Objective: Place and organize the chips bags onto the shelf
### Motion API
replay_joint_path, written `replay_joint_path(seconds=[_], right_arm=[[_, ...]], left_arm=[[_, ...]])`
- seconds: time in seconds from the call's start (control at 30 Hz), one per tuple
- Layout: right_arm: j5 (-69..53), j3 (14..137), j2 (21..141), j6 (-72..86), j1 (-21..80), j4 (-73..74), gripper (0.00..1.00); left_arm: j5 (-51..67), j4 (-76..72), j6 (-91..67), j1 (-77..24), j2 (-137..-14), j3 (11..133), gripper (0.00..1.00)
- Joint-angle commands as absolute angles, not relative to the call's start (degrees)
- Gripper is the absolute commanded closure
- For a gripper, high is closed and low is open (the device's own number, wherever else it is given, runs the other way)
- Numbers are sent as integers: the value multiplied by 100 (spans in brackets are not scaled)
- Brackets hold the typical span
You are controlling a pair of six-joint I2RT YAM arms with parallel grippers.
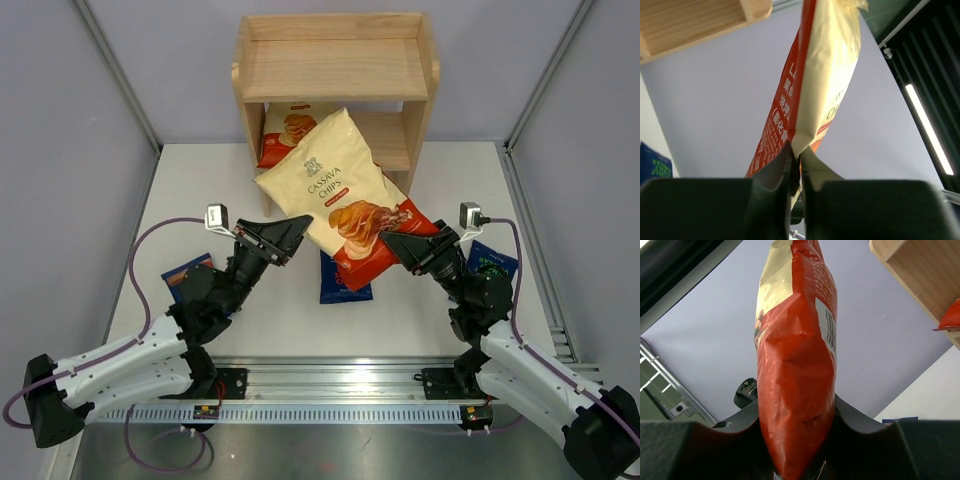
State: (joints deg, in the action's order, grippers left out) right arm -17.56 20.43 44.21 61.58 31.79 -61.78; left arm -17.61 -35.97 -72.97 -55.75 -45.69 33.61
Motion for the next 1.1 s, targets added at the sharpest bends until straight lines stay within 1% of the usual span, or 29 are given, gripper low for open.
replay_joint_path(seconds=[0.0, 0.03, 0.1, 0.13, 0.17, 0.2, 0.23, 0.3, 0.33, 0.47, 0.5, 0.6, 0.7, 0.77, 0.8, 0.87, 0.97, 1.07], right_arm=[[-1179, 2031, 4010, 6389, 3208, -5917, 73], [-960, 1891, 3912, 6503, 3208, -5611, 75], [-749, 1767, 3641, 6775, 3208, -5189, 76], [-677, 1645, 3534, 6829, 3208, -5090, 76], [-625, 1591, 3446, 6968, 3199, -4967, 77], [-433, 1547, 3263, 7065, 3208, -4548, 77], [-361, 1538, 3182, 7119, 3208, -4361, 77], [-134, 1582, 2981, 7338, 3208, -3704, 76], [-80, 1530, 2936, 7417, 3208, -3631, 76], [403, 1363, 2883, 8032, 3208, -3463, 78], [622, 1415, 2961, 8042, 3208, -3393, 80], [878, 1651, 3338, 7945, 3199, -3541, 80], [1010, 1828, 3926, 7954, 3191, -3962, 81], [1081, 2038, 4209, 7971, 3164, -4113, 80], [1151, 2178, 4471, 7972, 3129, -4244, 80], [1160, 2328, 4710, 8015, 3033, -4394, 81], [1125, 2653, 5053, 8016, 2936, -4614, 80], [1213, 2952, 5220, 8016, 2883, -4501, 80]], left_arm=[[-2126, -2579, -6840, -5599, -4281, 3594, 66], [-2414, -1810, -6742, -5590, -4080, 3812, 59], [-2819, -901, -6523, -5590, -3886, 4050, 46], [-3248, -26, -6504, -5590, -3702, 4217, 34], [-3461, 435, -6478, -5590, -3587, 4271, 32], [-3828, 796, -6417, -5590, -3482, 4306, 30], [-3963, 1409, -6390, -5581, -3367, 4315, 28], [-4226, 1992, -6267, -5572, -3042, 4359, 26], [-4419, 2535, -6197, -5572, -2937, 4403, 25], [-4693, 3637, -5600, -5572, -2725, 4763, 20], [-4676, 3804, -5303, -5572, -2759, 4990, 18], [-4615, 4567, -4879, -5572, -2900, 5412, 16], [-4448, 4807, -4457, -5572, -2936, 5589, 13], [-4264, 4764, -4176, -5572, -2892, 5607, 8], [-4106, 4738, -3992, -5572, -2865, 5599, 4], [-3912, 4694, -3702, -5572, -2839, 5546, 1], [-3727, 4763, -3551, -5572, -2848, 5494, 1], [-3683, 4843, -3472, -5572, -2821, 5414, 1]])
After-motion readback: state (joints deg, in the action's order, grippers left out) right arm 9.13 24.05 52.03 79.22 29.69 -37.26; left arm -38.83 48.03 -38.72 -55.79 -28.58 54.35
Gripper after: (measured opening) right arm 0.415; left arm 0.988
